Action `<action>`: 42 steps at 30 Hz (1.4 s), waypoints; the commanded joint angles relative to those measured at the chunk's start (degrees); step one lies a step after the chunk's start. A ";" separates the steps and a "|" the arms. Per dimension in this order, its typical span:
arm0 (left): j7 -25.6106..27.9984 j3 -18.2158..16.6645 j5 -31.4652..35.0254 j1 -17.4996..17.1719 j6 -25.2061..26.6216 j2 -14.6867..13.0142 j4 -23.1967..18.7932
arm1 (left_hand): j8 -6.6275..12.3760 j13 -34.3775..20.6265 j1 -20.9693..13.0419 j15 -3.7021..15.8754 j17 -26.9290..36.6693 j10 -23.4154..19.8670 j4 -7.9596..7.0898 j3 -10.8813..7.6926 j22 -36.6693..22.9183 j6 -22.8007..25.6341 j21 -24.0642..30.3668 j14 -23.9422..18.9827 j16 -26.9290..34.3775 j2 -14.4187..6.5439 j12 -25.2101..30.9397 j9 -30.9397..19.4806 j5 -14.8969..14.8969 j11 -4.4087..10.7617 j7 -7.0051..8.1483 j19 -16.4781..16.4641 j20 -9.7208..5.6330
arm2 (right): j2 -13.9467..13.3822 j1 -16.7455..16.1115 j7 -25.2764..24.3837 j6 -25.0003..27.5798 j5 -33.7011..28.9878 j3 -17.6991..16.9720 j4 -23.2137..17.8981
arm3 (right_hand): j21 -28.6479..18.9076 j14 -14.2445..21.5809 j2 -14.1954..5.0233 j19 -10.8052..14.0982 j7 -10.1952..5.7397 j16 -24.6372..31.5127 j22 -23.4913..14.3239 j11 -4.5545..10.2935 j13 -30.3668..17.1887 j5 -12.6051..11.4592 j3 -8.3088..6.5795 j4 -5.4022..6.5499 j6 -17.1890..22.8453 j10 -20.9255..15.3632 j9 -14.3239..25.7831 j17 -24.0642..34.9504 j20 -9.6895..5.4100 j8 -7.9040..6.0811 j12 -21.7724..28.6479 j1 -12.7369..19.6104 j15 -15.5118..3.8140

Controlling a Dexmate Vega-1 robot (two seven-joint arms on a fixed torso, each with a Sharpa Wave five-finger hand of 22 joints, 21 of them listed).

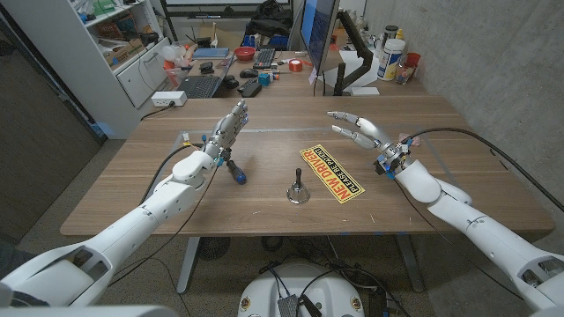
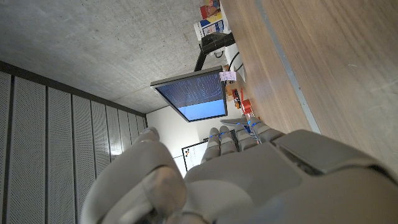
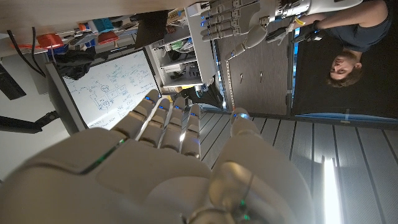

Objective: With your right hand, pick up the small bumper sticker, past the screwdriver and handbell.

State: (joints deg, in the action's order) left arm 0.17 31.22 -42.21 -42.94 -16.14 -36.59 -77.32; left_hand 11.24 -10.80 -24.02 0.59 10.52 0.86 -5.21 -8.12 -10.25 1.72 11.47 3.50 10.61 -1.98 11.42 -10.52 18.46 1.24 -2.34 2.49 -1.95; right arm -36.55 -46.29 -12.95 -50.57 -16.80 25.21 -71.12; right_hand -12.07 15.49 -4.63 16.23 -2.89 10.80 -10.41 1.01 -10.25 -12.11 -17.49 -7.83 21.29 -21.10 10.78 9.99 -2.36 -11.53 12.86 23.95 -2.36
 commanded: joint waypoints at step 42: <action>0.68 1.75 -0.06 0.32 -3.12 0.99 -0.07 | 0.12 -0.10 -0.77 0.02 0.10 0.26 -0.10 0.51 -0.17 0.26 0.08 0.34 0.18 -0.74 0.14 -0.18 -0.11 0.06 0.02 0.77 -0.32 | -4.82 -1.16 -6.97 7.43 -16.63 2.07 -5.89 | 0.36 1.25 -0.80 0.86 -1.20 -0.19 0.02 1.22 -0.35 -0.04 -2.05 -1.20 -0.87 -0.01 0.13 0.12 -1.62 0.43 -0.37 3.64 -2.48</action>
State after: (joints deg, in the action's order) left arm 0.55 32.63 -42.23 -42.70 -19.28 -35.59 -77.28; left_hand 11.24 -10.79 -24.55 0.59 10.52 0.86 -5.45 -7.89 -10.25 1.73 11.47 3.49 10.61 -2.50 11.43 -10.52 18.46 1.23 -2.34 2.81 -1.84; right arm -40.73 -47.72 -18.95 -44.20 -30.68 26.37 -76.65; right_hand -11.85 16.42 -5.43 16.75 -3.81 10.80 -10.42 2.06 -10.25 -12.11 -19.07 -9.08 20.76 -21.07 10.77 9.99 -2.25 -11.14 12.52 26.75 -2.28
